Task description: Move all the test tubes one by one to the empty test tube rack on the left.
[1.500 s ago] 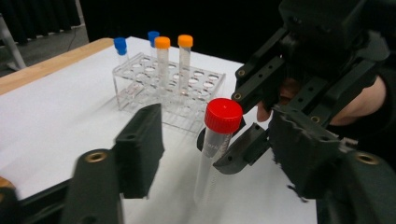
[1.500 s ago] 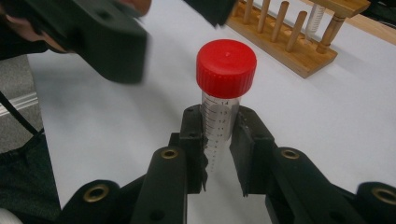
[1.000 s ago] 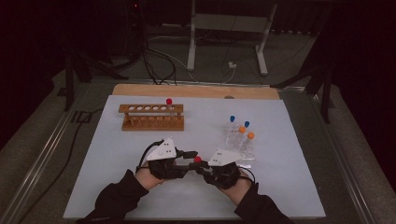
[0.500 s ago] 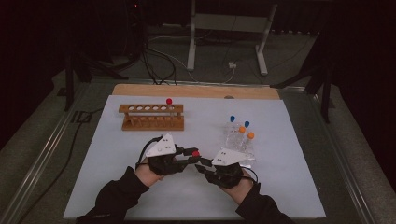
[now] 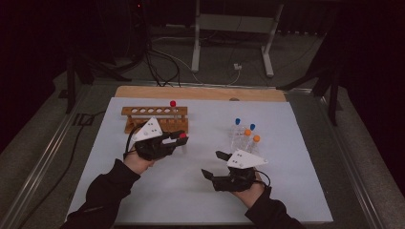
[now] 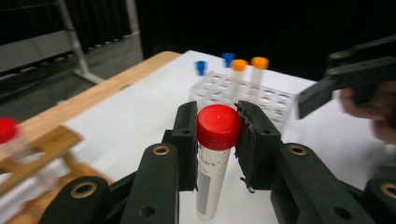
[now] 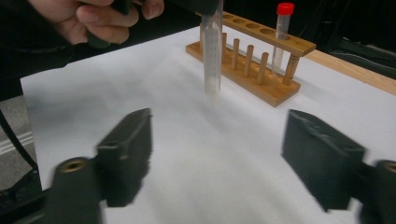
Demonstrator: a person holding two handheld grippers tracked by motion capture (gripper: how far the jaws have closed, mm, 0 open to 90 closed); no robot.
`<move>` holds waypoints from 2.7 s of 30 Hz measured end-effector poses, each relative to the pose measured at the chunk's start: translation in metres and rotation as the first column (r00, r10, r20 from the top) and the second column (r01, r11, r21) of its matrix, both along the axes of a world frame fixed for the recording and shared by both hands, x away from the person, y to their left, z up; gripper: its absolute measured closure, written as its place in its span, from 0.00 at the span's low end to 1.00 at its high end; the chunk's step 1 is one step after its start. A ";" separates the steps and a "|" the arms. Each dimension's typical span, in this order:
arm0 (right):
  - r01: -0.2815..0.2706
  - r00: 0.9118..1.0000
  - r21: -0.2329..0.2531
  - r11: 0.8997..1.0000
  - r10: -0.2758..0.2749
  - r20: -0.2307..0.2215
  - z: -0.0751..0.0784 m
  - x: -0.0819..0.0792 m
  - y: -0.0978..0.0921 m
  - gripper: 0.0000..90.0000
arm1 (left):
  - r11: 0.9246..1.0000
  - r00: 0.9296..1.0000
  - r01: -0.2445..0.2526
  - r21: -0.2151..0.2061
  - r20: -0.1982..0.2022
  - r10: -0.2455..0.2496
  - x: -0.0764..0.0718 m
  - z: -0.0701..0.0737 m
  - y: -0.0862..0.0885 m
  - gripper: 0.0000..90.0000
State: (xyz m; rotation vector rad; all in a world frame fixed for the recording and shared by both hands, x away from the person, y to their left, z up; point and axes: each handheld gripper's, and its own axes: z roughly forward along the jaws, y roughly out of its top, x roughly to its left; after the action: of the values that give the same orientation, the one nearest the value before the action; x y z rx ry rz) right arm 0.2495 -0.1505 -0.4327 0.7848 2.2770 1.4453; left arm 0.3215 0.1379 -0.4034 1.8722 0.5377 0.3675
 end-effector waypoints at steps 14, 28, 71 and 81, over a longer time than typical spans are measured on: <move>-0.016 1.000 0.023 1.000 0.016 -0.005 0.000 -0.003 -0.003 0.00 | 0.987 0.986 -0.160 0.025 0.042 0.158 0.038 0.022 0.028 0.80; -0.022 0.999 -0.010 1.000 0.022 0.026 -0.003 -0.006 -0.002 0.00 | 0.957 0.956 -0.291 -0.021 0.041 0.291 0.087 0.027 0.040 0.80; -0.005 1.000 0.003 1.000 0.005 0.014 -0.003 -0.002 -0.010 0.00 | 0.900 0.905 -0.416 0.129 -0.037 0.424 0.124 -0.037 0.022 0.79; 0.000 1.000 0.003 1.000 0.000 0.011 -0.003 -0.001 -0.012 0.00 | 0.892 0.899 -0.418 0.174 -0.062 0.434 0.131 -0.037 0.016 0.80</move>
State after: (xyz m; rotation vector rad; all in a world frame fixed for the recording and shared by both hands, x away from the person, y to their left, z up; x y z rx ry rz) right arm 0.2486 -0.1621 -0.4361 0.7760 2.2666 1.4501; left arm 0.4521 0.1538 -0.4404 1.9212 1.0224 0.6236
